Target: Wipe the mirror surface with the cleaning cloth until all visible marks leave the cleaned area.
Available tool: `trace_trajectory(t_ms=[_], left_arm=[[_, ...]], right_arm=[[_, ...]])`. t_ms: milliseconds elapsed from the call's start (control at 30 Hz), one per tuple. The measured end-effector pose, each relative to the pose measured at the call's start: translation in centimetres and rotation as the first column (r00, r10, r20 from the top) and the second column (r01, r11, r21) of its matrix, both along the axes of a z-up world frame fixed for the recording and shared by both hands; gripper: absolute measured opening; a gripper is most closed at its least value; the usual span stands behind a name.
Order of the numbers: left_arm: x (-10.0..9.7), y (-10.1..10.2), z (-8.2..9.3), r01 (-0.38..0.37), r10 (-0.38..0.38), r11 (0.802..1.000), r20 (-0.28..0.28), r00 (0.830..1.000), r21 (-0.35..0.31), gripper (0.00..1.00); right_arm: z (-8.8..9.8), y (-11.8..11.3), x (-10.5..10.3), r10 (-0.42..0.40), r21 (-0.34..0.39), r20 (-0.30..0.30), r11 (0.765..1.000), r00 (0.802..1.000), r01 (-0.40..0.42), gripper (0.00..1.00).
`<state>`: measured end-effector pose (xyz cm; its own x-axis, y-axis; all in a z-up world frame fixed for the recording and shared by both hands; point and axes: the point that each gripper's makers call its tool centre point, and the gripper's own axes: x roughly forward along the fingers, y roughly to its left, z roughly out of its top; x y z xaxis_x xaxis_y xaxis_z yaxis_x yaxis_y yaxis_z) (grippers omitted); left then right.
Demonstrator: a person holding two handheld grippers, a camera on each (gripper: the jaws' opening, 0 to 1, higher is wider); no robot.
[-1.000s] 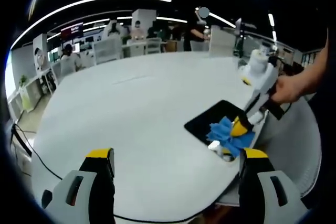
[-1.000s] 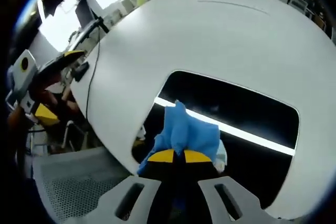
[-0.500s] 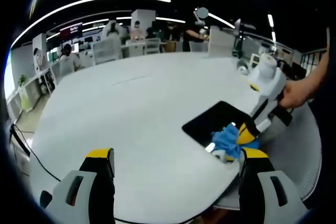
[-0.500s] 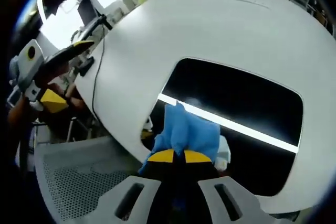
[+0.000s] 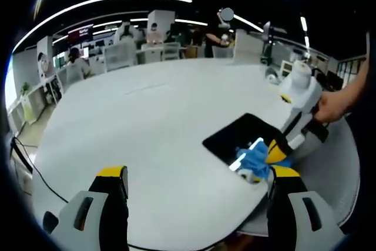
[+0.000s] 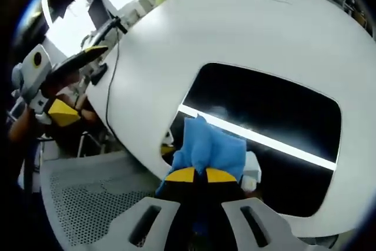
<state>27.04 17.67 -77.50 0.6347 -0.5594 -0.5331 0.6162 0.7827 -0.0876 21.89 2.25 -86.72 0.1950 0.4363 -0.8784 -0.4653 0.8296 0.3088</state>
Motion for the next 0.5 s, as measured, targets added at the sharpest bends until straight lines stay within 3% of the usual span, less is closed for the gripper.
trace_trajectory(t_ms=[500], left_arm=[[-0.2,0.0,-0.1,-0.01,0.01,1.0,0.001,1.0,-0.004,1.0]], right_arm=[[0.0,-1.1,-0.1,-0.012,0.011,-0.021,1.0,1.0,0.012,0.0]])
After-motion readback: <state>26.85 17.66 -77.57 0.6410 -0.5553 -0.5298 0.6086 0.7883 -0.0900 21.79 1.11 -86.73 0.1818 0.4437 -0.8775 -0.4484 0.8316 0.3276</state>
